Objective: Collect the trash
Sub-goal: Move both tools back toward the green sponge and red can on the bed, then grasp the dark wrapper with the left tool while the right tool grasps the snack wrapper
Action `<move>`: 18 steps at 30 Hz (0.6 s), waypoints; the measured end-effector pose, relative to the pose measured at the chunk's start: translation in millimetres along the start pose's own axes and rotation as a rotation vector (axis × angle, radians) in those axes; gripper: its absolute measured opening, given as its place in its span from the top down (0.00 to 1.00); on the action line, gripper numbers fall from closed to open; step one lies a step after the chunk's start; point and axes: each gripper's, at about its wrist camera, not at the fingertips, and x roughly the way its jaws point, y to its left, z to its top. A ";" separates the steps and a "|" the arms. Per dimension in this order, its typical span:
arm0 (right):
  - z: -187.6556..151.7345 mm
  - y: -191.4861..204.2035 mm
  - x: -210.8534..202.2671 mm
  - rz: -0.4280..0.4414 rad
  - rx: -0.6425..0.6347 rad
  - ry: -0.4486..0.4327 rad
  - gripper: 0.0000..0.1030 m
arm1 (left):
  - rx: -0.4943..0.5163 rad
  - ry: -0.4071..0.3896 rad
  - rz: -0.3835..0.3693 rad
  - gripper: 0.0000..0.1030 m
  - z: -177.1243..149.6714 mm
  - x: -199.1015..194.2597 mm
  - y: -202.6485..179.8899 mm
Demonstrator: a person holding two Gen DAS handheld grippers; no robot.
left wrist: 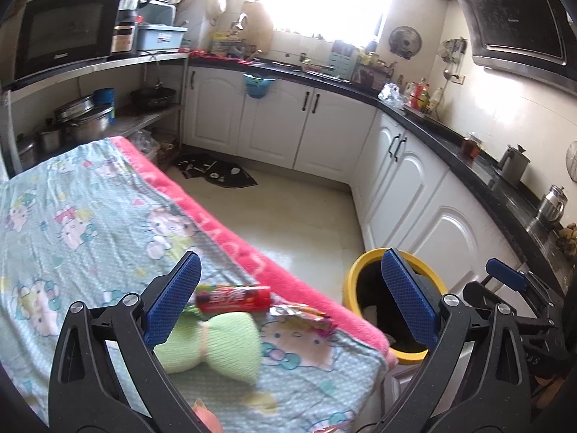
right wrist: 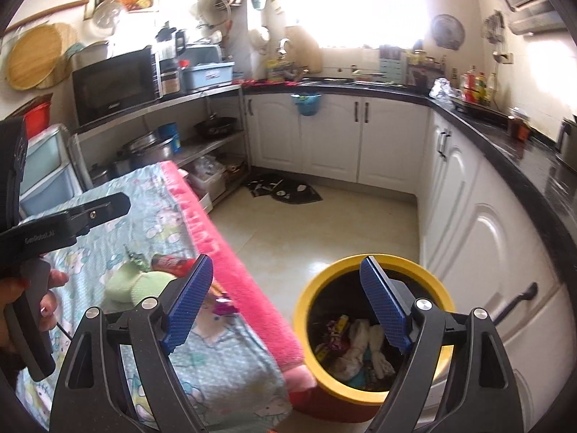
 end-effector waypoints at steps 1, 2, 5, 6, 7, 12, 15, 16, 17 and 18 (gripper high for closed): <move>0.7 5.7 4.2 0.010 -0.011 0.007 0.21 | -0.006 0.002 0.008 0.10 -0.4 -0.4 5.3; 1.2 10.5 7.8 0.016 -0.020 0.012 0.21 | -0.012 0.003 0.016 0.10 -1.0 -0.4 9.8; 1.7 25.2 17.9 0.039 -0.050 0.025 0.21 | -0.035 0.007 0.040 0.10 -2.6 -1.3 25.8; 1.6 29.7 21.1 0.045 -0.058 0.029 0.21 | -0.042 0.009 0.048 0.10 -3.3 -1.4 30.0; 1.9 34.8 25.8 0.054 -0.069 0.036 0.21 | -0.053 0.012 0.055 0.10 -3.8 -1.1 36.5; -0.5 53.2 47.3 0.081 -0.121 0.071 0.21 | -0.095 0.028 0.087 0.10 -5.2 2.7 61.0; -4.4 62.1 63.2 0.092 -0.149 0.102 0.21 | -0.142 0.054 0.097 0.10 -6.0 10.5 81.2; -5.8 65.4 70.9 0.095 -0.161 0.118 0.21 | -0.171 0.073 0.103 0.10 -6.5 15.1 90.4; -7.1 68.3 76.4 0.096 -0.172 0.128 0.21 | -0.193 0.088 0.101 0.10 -6.6 18.7 97.3; -8.5 70.7 82.1 0.098 -0.183 0.139 0.21 | -0.232 0.107 0.095 0.10 -7.2 23.8 107.3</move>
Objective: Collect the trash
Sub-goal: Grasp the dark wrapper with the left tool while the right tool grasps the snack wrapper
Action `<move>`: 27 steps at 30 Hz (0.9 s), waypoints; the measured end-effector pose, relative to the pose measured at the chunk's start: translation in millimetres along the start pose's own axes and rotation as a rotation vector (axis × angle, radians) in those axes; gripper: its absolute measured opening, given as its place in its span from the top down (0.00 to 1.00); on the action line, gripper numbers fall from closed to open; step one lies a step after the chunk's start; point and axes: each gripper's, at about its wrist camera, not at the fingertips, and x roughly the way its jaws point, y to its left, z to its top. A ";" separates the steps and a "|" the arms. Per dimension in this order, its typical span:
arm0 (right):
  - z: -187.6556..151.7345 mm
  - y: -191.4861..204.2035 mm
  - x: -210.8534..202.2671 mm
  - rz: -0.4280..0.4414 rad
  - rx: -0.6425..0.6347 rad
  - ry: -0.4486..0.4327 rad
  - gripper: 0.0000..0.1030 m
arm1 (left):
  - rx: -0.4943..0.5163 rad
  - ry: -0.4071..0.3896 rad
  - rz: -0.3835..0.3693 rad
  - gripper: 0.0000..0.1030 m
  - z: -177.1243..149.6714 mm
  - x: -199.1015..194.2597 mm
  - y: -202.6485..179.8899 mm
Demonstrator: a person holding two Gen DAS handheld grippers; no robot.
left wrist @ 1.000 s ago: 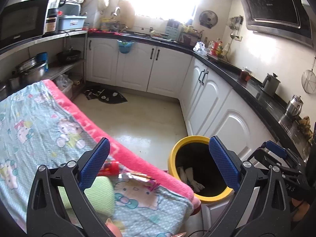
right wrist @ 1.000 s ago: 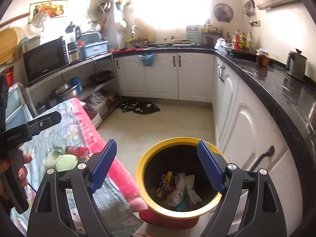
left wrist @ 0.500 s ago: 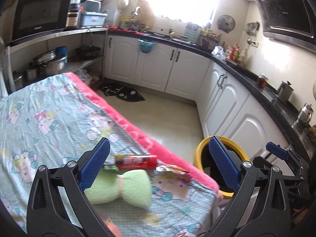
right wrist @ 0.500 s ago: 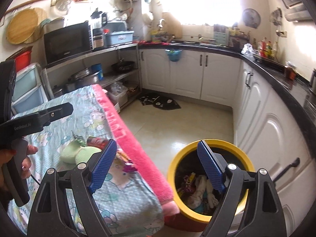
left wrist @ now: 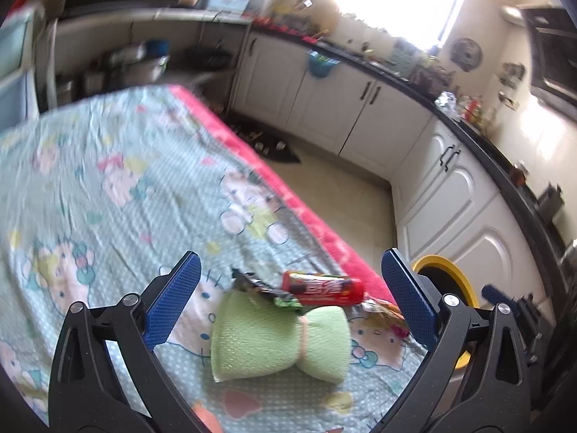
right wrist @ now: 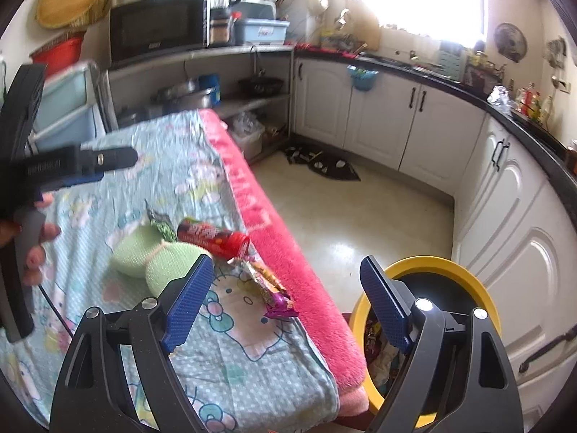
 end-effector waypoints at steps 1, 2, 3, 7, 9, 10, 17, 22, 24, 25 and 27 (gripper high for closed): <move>0.0 2.3 8.7 0.003 -0.012 0.017 0.21 | -0.028 0.013 -0.004 0.10 1.7 4.3 6.0; -0.2 3.3 14.7 0.004 -0.019 0.029 0.21 | -0.052 0.026 -0.013 0.10 3.2 8.9 10.8; -0.3 5.5 20.9 0.006 -0.028 0.041 0.21 | -0.084 0.047 -0.030 0.10 4.6 15.5 17.9; -4.3 10.7 47.1 0.018 -0.057 0.095 0.23 | -0.138 0.102 -0.058 0.11 5.0 33.0 30.5; -6.5 11.7 56.3 0.025 -0.067 0.113 0.23 | -0.172 0.126 -0.072 0.14 3.2 41.1 36.5; -7.6 12.5 61.9 0.031 -0.073 0.123 0.23 | -0.193 0.142 -0.081 0.19 2.3 46.0 40.2; -10.6 20.5 91.2 0.047 -0.106 0.179 0.31 | -0.244 0.216 -0.083 0.42 -5.0 69.0 48.1; -14.7 22.7 102.6 0.052 -0.129 0.216 0.60 | -0.248 0.237 -0.080 0.71 -9.8 76.4 48.5; -16.0 21.4 104.4 0.059 -0.126 0.222 0.69 | -0.248 0.236 -0.075 0.82 -10.0 77.4 49.0; -16.2 20.3 104.3 0.061 -0.119 0.222 0.73 | -0.246 0.234 -0.075 0.84 -10.0 77.3 49.2; -16.1 18.7 103.0 0.069 -0.110 0.219 0.75 | -0.235 0.230 -0.069 0.89 -9.5 77.0 48.4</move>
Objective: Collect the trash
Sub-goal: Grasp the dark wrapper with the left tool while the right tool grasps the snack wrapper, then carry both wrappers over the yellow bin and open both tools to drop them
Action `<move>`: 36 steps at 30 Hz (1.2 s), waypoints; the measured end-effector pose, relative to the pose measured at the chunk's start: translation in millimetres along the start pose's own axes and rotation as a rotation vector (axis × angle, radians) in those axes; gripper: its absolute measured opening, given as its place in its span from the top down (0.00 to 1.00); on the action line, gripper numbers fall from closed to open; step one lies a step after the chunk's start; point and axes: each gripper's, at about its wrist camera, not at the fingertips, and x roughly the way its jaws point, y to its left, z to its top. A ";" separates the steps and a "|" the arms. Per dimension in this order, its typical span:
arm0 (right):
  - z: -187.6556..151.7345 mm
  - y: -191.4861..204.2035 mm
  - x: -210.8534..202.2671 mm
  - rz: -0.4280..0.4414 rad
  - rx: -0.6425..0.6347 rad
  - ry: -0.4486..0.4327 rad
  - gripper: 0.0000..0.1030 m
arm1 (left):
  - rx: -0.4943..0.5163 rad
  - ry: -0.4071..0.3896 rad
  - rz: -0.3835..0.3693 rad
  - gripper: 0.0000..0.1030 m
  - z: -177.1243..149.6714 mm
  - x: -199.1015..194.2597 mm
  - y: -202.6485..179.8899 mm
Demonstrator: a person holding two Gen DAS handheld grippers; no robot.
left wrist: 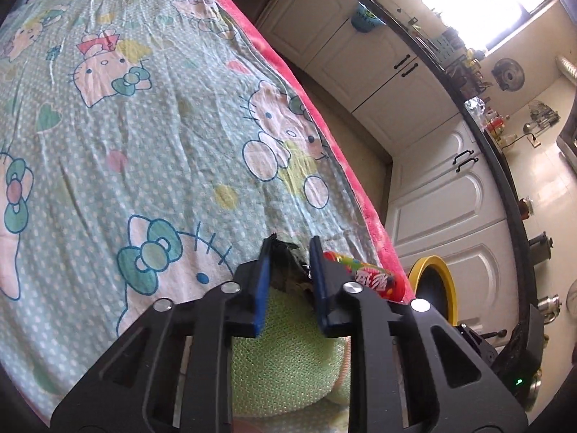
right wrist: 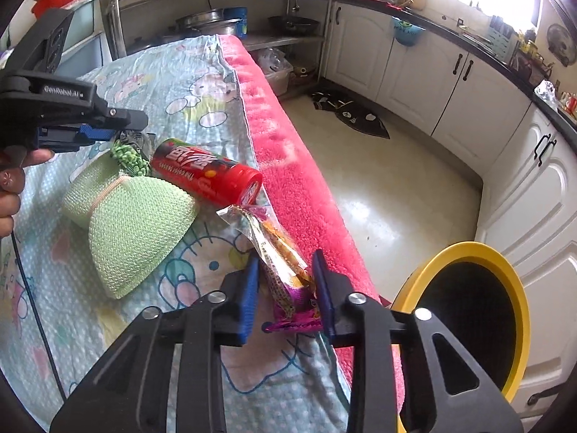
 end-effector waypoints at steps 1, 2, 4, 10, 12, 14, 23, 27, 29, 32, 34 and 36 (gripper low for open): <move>-0.3 -1.3 -2.2 -0.003 0.006 -0.008 0.76 | 0.004 -0.008 0.001 0.90 0.1 -1.6 -0.6; -1.1 -2.4 -4.4 -0.002 0.013 -0.013 0.76 | 0.006 -0.012 -0.001 0.91 0.4 -2.6 -0.9; -2.0 -5.0 -8.4 0.003 0.029 -0.021 0.78 | 0.014 -0.026 -0.006 0.93 0.3 -7.2 -2.2; -5.6 -10.4 -24.3 0.023 0.057 -0.049 0.79 | 0.052 -0.085 -0.003 0.96 -0.8 -27.1 -11.4; -6.6 -10.2 -30.5 0.026 0.059 -0.060 0.79 | 0.067 -0.107 -0.003 0.96 -1.6 -34.0 -16.3; -7.1 -11.1 -37.4 0.040 0.068 -0.073 0.79 | 0.081 -0.129 -0.006 0.96 -3.1 -41.6 -20.2; -9.1 -13.5 -70.0 0.057 0.089 -0.133 0.79 | 0.140 -0.192 -0.061 0.96 -5.4 -70.7 -46.9; -11.1 -17.3 -84.8 0.050 0.096 -0.159 0.79 | 0.172 -0.206 -0.080 0.96 -6.7 -79.3 -61.8; -12.4 -20.6 -94.1 0.041 0.100 -0.174 0.79 | 0.192 -0.213 -0.086 0.96 -7.7 -82.4 -70.4; -14.7 -26.0 -105.5 0.033 0.112 -0.194 0.79 | 0.213 -0.222 -0.095 0.96 -9.6 -84.8 -80.2; -16.4 -29.8 -112.8 0.027 0.117 -0.205 0.79 | 0.228 -0.226 -0.099 0.96 -11.9 -85.9 -86.9; -18.2 -34.3 -119.7 0.018 0.122 -0.216 0.79 | 0.245 -0.228 -0.103 0.96 -14.1 -86.9 -94.3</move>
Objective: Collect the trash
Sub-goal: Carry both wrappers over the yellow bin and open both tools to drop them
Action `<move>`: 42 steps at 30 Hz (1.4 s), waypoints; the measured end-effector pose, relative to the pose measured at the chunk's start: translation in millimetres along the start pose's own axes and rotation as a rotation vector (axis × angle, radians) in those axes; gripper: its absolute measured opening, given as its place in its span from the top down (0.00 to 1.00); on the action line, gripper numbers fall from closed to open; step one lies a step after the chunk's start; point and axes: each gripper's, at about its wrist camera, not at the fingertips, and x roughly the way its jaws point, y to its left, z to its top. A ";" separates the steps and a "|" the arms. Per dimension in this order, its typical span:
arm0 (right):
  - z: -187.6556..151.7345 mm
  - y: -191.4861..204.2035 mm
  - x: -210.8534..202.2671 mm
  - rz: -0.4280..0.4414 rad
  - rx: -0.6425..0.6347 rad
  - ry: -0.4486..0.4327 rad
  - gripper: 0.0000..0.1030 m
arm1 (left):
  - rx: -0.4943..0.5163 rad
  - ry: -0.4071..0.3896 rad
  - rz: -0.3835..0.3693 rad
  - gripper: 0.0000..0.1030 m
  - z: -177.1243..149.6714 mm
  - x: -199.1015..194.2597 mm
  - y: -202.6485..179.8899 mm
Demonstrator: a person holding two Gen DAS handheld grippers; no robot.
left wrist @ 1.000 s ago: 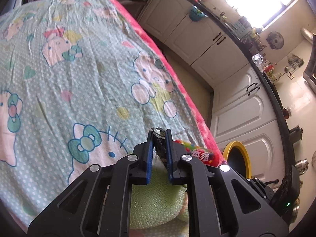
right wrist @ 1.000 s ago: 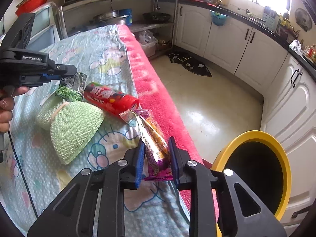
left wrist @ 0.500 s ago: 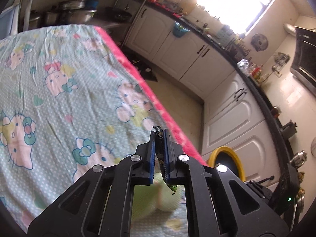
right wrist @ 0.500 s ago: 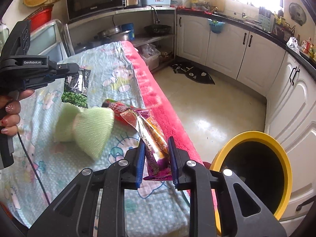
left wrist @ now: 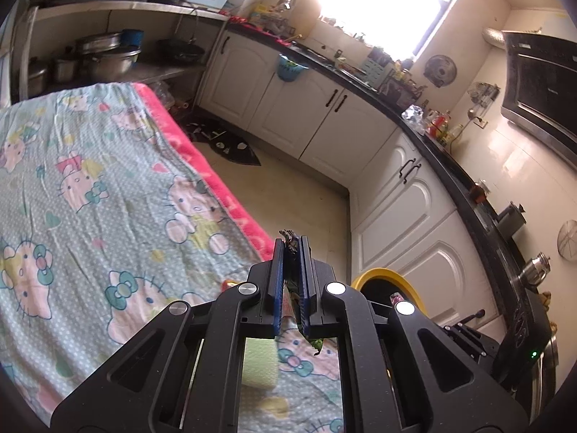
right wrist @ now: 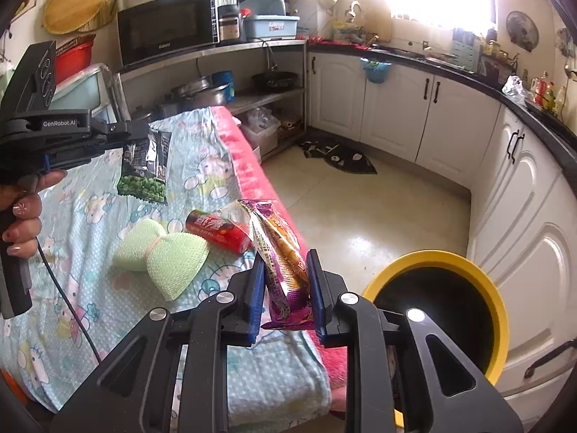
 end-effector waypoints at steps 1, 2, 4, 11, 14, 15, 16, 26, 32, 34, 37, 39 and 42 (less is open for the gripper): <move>0.2 -2.6 -4.7 -0.005 0.004 -0.008 0.79 | 0.012 -0.001 -0.004 0.96 -0.4 -0.1 -5.1; 0.5 -5.0 -7.8 -0.009 0.009 -0.015 0.79 | 0.020 -0.003 -0.007 0.96 -0.5 -0.2 -8.7; 0.5 -10.4 -15.9 -0.017 0.022 -0.030 0.79 | 0.041 -0.002 -0.019 0.96 -1.6 0.2 -18.5; -1.1 -31.7 -45.5 -0.052 0.075 -0.085 0.79 | 0.110 -0.003 -0.062 0.96 -6.2 0.9 -53.9; -1.6 -40.2 -54.7 -0.071 0.095 -0.100 0.79 | 0.142 -0.005 -0.080 0.96 -7.4 2.2 -70.1; -2.5 -43.1 -57.7 -0.077 0.102 -0.104 0.79 | 0.150 -0.006 -0.087 0.96 -7.6 2.8 -74.9; -3.6 -48.3 -62.4 -0.087 0.112 -0.111 0.79 | 0.158 -0.006 -0.092 0.96 -7.6 3.1 -79.6; -15.6 -83.2 -94.1 -0.165 0.178 -0.158 0.79 | 0.239 -0.005 -0.152 0.96 -11.8 10.6 -128.1; -26.8 -105.4 -106.4 -0.210 0.225 -0.171 0.79 | 0.279 0.001 -0.185 0.96 -15.7 17.6 -153.5; -29.7 -110.0 -109.4 -0.221 0.236 -0.173 0.79 | 0.294 0.006 -0.196 0.96 -18.0 20.3 -164.5; -35.8 -119.0 -114.7 -0.239 0.257 -0.179 0.79 | 0.316 0.010 -0.211 0.96 -20.9 24.4 -175.8; -39.2 -123.2 -117.2 -0.249 0.269 -0.184 0.79 | 0.327 0.010 -0.215 0.96 -23.0 27.5 -182.0; -44.8 -130.9 -120.7 -0.263 0.290 -0.187 0.79 | 0.343 0.014 -0.228 0.96 -27.1 33.1 -193.3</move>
